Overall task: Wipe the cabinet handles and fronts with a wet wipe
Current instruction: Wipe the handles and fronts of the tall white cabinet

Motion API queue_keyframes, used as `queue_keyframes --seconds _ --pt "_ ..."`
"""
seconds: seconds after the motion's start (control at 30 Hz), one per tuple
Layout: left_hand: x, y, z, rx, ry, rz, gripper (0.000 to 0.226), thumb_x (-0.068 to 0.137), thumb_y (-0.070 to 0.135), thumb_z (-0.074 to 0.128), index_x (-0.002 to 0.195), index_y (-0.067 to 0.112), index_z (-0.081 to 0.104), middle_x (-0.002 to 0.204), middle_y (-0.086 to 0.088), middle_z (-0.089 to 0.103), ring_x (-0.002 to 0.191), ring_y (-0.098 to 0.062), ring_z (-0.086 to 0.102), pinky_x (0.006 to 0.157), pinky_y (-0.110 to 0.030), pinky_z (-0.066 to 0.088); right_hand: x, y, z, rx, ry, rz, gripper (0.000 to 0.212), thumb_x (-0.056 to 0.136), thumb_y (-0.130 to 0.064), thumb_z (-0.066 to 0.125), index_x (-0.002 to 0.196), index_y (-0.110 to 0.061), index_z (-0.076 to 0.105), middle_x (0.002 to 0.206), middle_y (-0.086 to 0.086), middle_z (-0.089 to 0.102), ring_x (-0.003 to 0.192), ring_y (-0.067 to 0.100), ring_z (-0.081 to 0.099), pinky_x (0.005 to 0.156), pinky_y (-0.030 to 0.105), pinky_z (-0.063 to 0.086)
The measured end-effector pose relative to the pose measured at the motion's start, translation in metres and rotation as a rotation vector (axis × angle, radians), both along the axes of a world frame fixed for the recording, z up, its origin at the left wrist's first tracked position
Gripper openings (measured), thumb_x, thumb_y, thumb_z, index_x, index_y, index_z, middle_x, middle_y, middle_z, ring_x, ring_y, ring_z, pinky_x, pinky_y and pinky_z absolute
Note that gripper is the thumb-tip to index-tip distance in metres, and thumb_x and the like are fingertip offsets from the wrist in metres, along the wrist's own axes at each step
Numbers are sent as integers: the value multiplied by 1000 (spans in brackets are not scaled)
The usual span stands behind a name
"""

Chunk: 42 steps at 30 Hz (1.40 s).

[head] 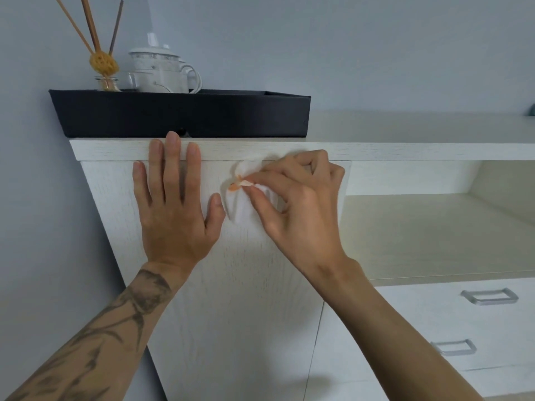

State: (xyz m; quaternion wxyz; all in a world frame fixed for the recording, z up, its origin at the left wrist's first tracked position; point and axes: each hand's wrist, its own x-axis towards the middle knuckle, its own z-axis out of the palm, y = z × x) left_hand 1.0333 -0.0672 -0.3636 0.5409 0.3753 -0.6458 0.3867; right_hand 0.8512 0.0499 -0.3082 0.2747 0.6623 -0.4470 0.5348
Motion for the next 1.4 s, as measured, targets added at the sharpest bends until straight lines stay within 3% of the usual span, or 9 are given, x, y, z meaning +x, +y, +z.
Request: queue_keyframes --seconds 0.27,0.4,0.57,0.63,0.7,0.77,0.87,1.07,1.4 --pt "-2 2 1 7 13 3 72 110 40 37 171 11 14 174 -20 18 166 -29 0 134 -54 5 -62 19 -14 -22 -127 -86 7 99 -31 77 104 -32 82 110 -20 73 106 20 48 87 36 30" --pt "-2 2 1 15 23 0 72 109 40 38 170 9 17 174 -21 19 166 -29 0 134 -54 5 -71 24 -20 17 -322 -90 11 100 -27 76 101 -38 74 101 -23 68 103 15 46 86 39 36" --pt "-2 1 0 10 9 9 72 110 40 38 171 10 15 174 -21 16 166 -30 -1 134 -55 5 -55 20 -14 88 -339 -36 20 103 -31 67 106 -51 64 96 -35 62 99 7 48 93 24 33" --pt "-2 1 0 12 14 9 72 110 41 37 171 10 14 174 -20 16 166 -29 -1 134 -54 5 -52 19 -14 93 -369 19 16 100 -37 67 103 -53 66 95 -31 66 101 3 51 94 31 39" --pt "-2 2 0 12 17 4 72 110 40 38 171 9 16 174 -21 17 166 -29 -1 134 -54 5 -53 20 -16 86 -380 42 9 98 -38 71 102 -47 72 97 -24 71 105 11 56 92 44 46" --pt "-2 2 1 10 18 4 72 110 40 38 170 8 18 174 -22 19 166 -29 -1 134 -54 5 -53 22 -20 55 -363 24 10 97 -33 76 102 -41 75 97 -17 72 102 20 58 91 42 44" --pt "-2 2 2 14 23 7 71 110 40 38 169 7 19 173 -22 19 165 -29 -1 134 -54 5 -55 25 -22 0 -301 -19 14 96 -29 77 105 -39 75 94 -16 67 99 19 54 89 33 34" --pt "-2 3 1 11 18 13 70 110 40 35 170 7 18 174 -22 19 165 -30 0 134 -55 6 -58 21 -21 -21 -259 -30 10 96 -29 78 106 -33 80 105 -17 71 107 15 51 89 41 38" --pt "-2 2 0 -8 7 10 71 111 41 34 171 10 14 173 -23 21 165 -33 5 134 -56 9 6 8 -1 -29 30 -33 12 95 -26 80 107 -29 82 96 -10 70 103 22 56 92 34 23"
